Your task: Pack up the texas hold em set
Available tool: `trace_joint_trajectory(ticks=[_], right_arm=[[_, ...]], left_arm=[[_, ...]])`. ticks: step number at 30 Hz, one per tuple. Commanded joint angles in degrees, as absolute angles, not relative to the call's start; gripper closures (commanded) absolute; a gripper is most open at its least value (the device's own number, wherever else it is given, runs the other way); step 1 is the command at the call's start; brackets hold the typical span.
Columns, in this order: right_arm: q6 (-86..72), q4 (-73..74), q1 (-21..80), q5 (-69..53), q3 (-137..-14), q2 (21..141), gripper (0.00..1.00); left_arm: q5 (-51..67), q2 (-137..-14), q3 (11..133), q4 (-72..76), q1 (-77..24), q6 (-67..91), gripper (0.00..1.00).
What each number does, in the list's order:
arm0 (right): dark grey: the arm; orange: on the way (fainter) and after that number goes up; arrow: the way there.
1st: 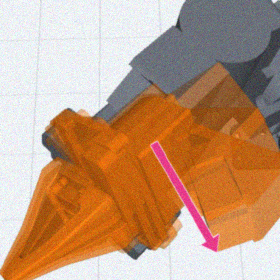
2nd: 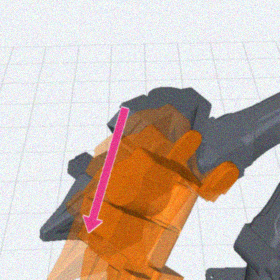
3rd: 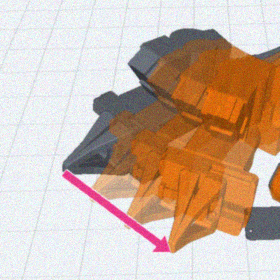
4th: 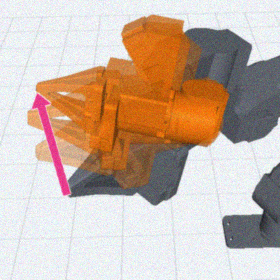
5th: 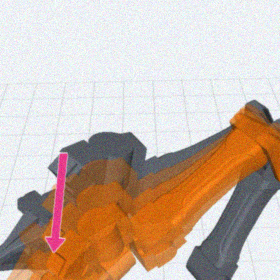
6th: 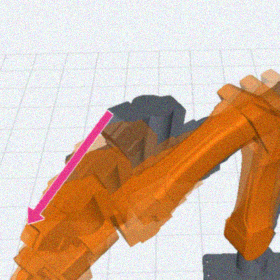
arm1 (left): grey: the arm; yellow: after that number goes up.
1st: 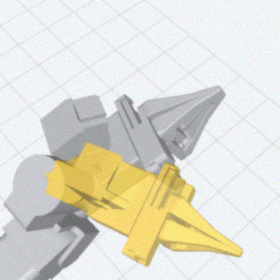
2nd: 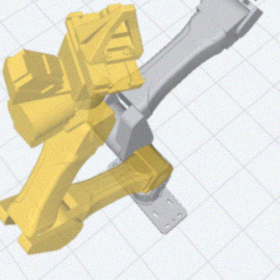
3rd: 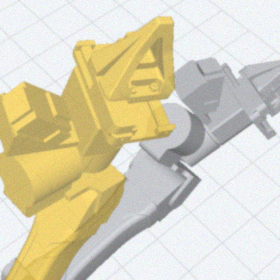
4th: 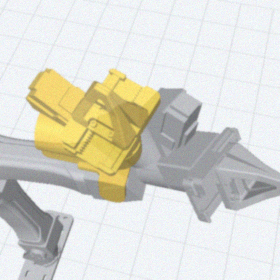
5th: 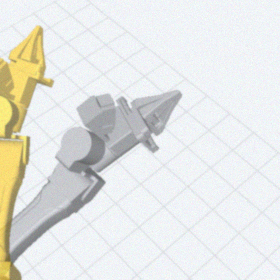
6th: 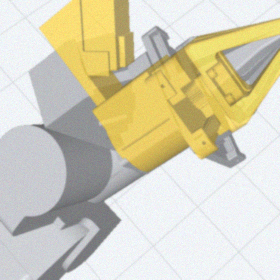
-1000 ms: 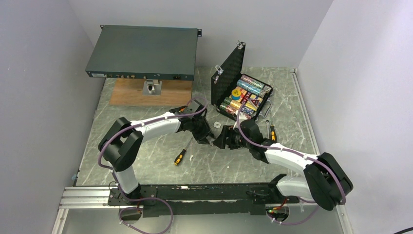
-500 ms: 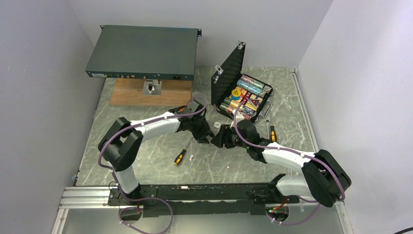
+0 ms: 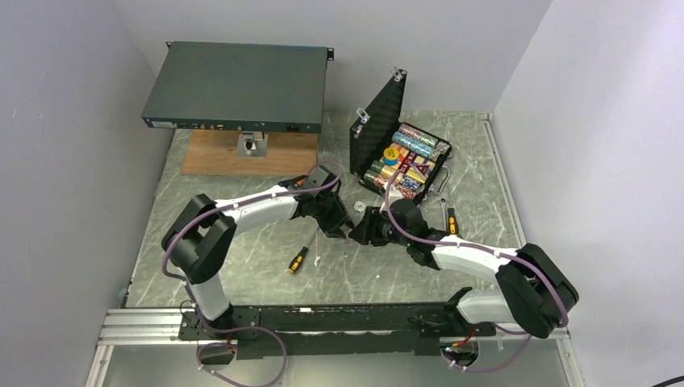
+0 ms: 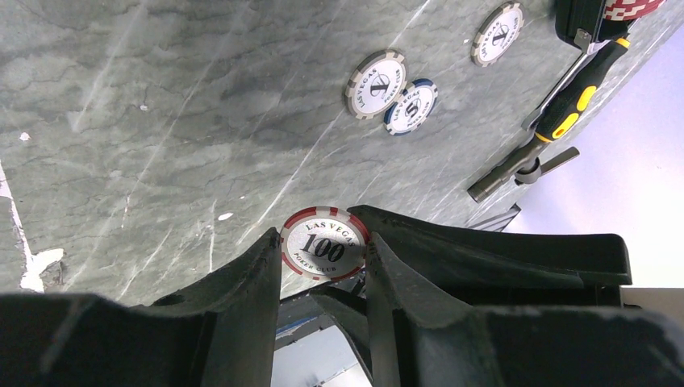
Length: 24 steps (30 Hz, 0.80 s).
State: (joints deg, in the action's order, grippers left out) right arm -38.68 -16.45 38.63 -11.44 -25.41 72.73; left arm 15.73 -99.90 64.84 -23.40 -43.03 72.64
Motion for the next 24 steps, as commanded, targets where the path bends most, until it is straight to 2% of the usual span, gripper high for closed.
trace_joint_trajectory(ticks=[1, 11, 20, 23, 24], right_arm=[[-39.7, -20.3, 38.8, -11.2, -26.5, 73.2, 0.53], [-41.3, -20.8, 38.8, -11.5, -26.8, 74.4, 0.63], [-40.3, -23.7, 38.9, -13.0, -25.8, 73.9, 0.64], [-40.1, -27.2, 38.5, -13.7, -24.2, 73.8, 0.73], [-40.5, -29.0, 38.1, -15.1, -23.8, 74.5, 0.82]], left_arm=[[15.5, -97.0, 64.5, -23.2, -42.8, 72.4, 0.63], [14.1, -96.2, 64.3, -24.1, -42.8, 72.3, 0.62], [15.8, -96.2, 63.0, -22.2, -42.9, 73.1, 0.59], [15.8, -95.8, 62.7, -22.1, -42.8, 73.4, 0.58], [15.6, -95.6, 62.7, -22.2, -42.9, 73.6, 0.57]])
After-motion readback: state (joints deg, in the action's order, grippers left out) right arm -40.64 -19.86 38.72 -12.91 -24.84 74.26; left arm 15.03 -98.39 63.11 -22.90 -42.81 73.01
